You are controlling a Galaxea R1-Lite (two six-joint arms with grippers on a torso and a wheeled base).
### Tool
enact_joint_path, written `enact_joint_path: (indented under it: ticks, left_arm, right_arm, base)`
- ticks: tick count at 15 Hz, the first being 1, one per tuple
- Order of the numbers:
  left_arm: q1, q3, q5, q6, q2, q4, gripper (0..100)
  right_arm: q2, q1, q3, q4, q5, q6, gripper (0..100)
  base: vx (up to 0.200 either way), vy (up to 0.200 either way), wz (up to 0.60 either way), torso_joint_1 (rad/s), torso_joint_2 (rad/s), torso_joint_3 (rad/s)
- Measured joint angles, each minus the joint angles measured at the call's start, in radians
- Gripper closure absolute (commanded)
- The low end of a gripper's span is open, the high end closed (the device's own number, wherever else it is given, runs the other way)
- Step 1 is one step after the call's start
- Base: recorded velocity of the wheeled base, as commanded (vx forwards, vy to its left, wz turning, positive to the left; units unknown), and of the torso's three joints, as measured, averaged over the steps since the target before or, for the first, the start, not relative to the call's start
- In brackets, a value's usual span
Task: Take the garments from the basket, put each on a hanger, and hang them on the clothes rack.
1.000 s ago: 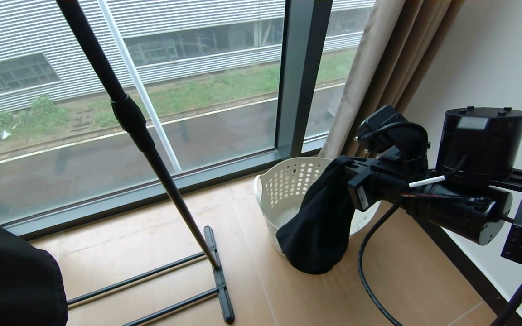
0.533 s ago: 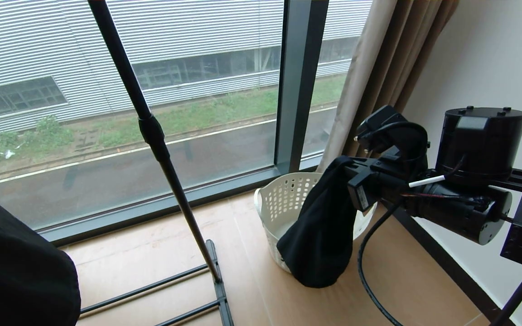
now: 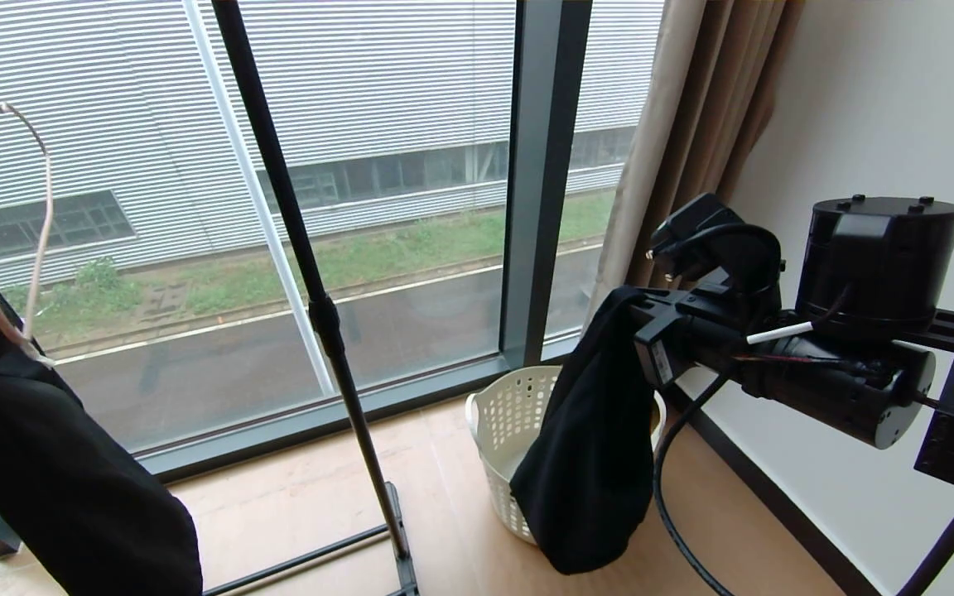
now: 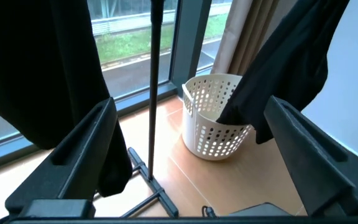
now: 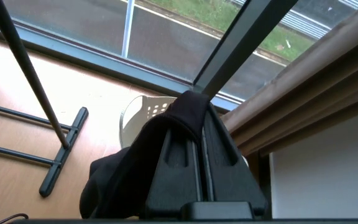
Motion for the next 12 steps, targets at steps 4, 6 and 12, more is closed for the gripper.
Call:
enact_joint_path:
  ticks: [4,6,12]
  left_arm:
    - [0.0,0.0,0.001,0.0,0.0,0.0,0]
    - [0.0,0.0,0.001,0.0,0.0,0.0,0]
    - [0.001,0.001,0.001,-0.003,0.0,-0.001,0]
  right_arm:
    - [0.004,0.0,0.0,0.0,0.0,0.0,100]
    - [0.004,0.0,0.001,0.0,0.0,0.0,100]
    - [0.006,0.001,0.006,0.0,0.001,0.0,100]
  base:
    - [0.0,0.0,0.0,0.215,-0.49,-0.082]
    - [0.0,0.0,0.0,0.229,-0.51,-0.083]
    - [0.0,0.0,0.0,0.248,-0.54,-0.167]
